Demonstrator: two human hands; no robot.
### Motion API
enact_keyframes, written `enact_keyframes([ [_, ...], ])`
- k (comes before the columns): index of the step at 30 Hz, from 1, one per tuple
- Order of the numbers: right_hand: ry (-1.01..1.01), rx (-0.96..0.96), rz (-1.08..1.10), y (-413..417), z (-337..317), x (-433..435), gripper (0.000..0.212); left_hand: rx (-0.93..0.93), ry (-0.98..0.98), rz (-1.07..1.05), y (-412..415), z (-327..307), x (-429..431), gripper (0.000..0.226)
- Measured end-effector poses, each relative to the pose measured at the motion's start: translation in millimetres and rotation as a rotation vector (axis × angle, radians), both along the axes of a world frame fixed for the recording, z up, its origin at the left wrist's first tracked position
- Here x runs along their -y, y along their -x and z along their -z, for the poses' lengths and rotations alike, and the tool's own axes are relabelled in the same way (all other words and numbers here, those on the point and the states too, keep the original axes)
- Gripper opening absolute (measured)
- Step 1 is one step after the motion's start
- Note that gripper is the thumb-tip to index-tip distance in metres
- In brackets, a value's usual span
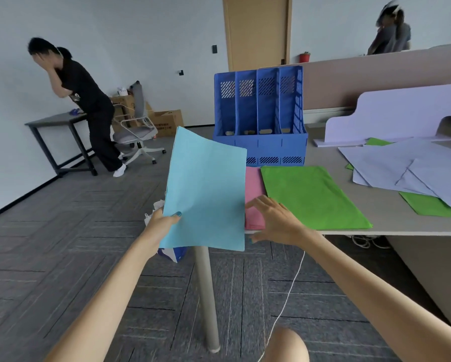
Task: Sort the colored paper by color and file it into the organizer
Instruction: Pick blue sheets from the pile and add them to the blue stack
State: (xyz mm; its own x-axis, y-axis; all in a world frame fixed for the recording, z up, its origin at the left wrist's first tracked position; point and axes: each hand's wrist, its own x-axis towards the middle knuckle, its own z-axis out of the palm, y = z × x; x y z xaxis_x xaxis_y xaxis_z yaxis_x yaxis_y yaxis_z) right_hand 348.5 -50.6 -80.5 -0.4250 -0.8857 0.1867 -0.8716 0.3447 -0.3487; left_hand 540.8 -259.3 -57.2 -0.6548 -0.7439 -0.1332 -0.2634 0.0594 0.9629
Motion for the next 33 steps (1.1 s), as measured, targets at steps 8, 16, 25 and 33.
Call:
enact_keyframes([
  [8,-0.013,-0.186,0.100,-5.6,-1.2,6.5,0.056,-0.033,0.022,-0.009,-27.7,2.2,16.1,0.014],
  [16,0.024,-0.360,0.152,-9.6,-11.9,2.5,0.042,-0.060,-0.031,-0.018,-31.0,7.9,20.9,0.017],
  [25,0.048,-0.200,0.438,14.1,-11.6,-15.4,0.028,-0.113,-0.144,0.093,-17.3,4.8,20.6,0.029],
  [33,0.373,-0.096,0.612,40.1,-24.5,-34.1,0.019,-0.055,-0.192,0.145,27.8,-1.7,0.9,0.029],
])
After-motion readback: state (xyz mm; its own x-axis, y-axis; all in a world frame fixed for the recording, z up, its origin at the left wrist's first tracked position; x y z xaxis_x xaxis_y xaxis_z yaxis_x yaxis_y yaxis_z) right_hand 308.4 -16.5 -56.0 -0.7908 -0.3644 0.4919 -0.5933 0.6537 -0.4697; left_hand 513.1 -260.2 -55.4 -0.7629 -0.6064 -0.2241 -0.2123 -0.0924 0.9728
